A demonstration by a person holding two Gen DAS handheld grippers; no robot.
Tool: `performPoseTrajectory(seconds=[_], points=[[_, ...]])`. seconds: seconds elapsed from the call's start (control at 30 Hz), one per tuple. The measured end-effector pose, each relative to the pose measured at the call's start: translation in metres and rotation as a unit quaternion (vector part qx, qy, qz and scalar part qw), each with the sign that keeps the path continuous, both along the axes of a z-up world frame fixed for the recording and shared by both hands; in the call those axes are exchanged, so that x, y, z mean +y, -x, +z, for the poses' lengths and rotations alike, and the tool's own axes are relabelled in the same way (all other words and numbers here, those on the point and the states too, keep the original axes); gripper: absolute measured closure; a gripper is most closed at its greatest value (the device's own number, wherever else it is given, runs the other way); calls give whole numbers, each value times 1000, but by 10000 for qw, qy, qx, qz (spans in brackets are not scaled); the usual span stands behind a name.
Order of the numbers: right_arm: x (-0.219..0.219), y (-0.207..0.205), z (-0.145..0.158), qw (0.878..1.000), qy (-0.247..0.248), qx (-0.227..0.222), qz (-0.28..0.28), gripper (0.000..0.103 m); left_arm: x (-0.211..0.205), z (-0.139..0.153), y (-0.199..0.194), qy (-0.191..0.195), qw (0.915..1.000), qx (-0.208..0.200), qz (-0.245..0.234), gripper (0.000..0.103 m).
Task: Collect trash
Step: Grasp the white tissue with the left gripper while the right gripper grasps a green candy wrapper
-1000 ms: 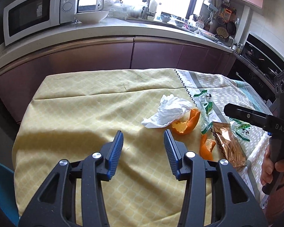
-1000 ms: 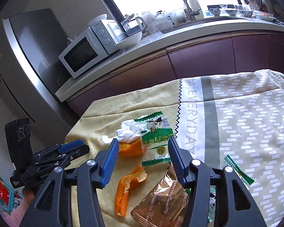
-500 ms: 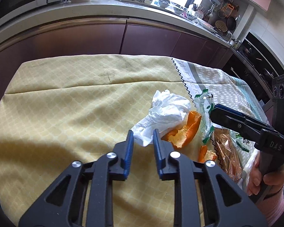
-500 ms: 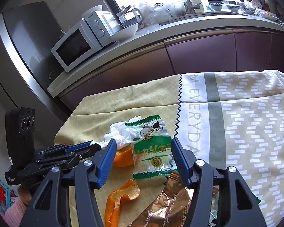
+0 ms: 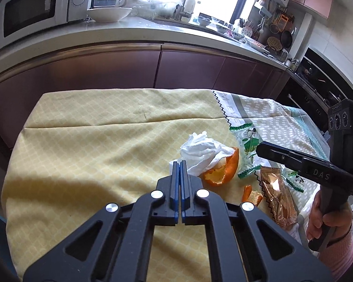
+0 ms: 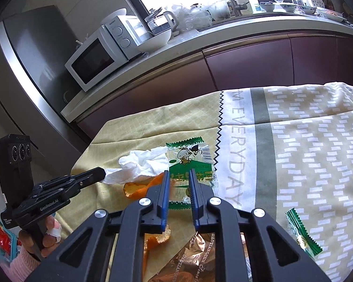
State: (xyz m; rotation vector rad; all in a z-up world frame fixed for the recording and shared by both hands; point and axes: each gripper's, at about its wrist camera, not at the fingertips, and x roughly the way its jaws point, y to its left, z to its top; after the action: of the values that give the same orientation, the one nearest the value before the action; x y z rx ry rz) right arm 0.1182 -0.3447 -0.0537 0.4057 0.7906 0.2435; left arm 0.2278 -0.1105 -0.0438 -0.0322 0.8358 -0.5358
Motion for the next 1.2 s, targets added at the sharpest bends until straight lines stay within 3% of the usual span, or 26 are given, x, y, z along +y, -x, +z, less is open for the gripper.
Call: performPoseTrajectory(seconds=[0.07,0.13,0.2,0.43,0.5,0.63,0.7,0.77,0.87,0.93,1.0,1.2], points=[[-3,1,2,10000,-14,-30,-71,84,8,9,7,42,9999,-124,15,102],[-4,0,3,9999,16,-41,-120,66,17,17,14,124,9997,-203,8,102],[-4,-2,2,9999,37,4,-132,56,27,24,21,202,9995,-256,36,102],[1,-14,-10,9997,25,226,-78,53,63,19,46,230,9996,-160,101,102],[2,-15,-13,9996,48,270,-57,60,69,10,51,182,9998,-73,100,102],[5,-15,-18,9993,87,357,8,88,77,-10,61,61,9999,110,-20,101],[5,-14,-19,9994,83,344,24,93,80,-16,66,13,9999,147,-21,100],[4,-12,-17,9995,73,292,26,95,82,-16,70,29,9999,88,-63,95],[3,-9,-13,9998,12,215,5,96,80,-8,77,18,9998,-117,-141,73],[3,-8,-9,9999,-10,158,14,97,74,-2,82,-81,9993,-300,-213,67],[4,-6,-5,9999,-28,98,50,98,67,1,81,-179,9988,-359,-279,53],[7,-7,-3,9999,-20,76,99,94,48,-5,71,-431,9982,-324,-261,52]])
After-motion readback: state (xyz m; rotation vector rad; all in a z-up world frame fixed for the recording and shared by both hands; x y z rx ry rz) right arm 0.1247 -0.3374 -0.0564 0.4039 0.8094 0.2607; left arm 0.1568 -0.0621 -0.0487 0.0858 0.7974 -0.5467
